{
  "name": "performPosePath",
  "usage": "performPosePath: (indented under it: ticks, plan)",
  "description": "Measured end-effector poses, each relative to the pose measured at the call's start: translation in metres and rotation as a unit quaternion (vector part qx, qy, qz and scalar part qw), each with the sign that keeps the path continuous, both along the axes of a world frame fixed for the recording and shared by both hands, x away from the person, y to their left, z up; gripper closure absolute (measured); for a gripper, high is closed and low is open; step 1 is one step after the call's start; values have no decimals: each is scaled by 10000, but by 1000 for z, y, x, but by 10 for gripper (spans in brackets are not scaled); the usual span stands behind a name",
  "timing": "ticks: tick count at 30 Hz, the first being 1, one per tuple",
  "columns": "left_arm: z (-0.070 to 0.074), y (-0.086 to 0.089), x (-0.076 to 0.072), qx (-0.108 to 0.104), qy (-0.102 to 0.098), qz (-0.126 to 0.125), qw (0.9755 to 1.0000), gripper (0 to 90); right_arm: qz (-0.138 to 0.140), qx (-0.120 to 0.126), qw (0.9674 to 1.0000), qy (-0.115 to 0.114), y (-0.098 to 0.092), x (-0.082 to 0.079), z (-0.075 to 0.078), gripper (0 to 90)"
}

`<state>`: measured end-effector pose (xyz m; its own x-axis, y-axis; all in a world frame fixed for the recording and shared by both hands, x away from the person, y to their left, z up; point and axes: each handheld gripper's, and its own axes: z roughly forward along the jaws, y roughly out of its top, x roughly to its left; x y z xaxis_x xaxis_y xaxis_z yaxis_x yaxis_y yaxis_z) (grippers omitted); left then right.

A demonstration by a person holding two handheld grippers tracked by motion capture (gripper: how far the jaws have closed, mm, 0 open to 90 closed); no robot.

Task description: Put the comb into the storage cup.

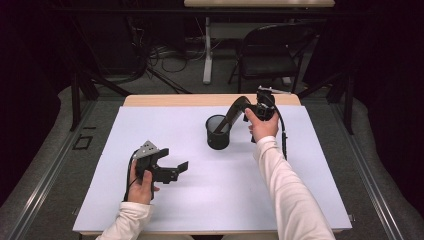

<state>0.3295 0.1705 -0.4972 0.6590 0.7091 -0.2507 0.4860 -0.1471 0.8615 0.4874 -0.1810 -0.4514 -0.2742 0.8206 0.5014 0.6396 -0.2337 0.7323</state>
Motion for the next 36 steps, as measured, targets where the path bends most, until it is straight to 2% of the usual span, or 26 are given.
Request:
performPosePath:
  ticks: [8, 18, 28, 36]
  plan:
    - [-1, -1, 0, -7, 16, 2, 10000, 48, 50, -173, 9998, -112, -4, -3, 5, 439]
    - [-1, 0, 0, 15, 21, -4, 10000, 48, 108, -375, 9985, -383, -9, -6, 9, 377]
    - [-1, 0, 1, -15, 30, 19, 10000, 48, -24, -546, 9969, -559, -12, -9, 14, 288]
    - [-1, 2, 3, -21, 51, 47, 10000, 48, 6, -862, 9945, -599, -14, -12, 17, 195]
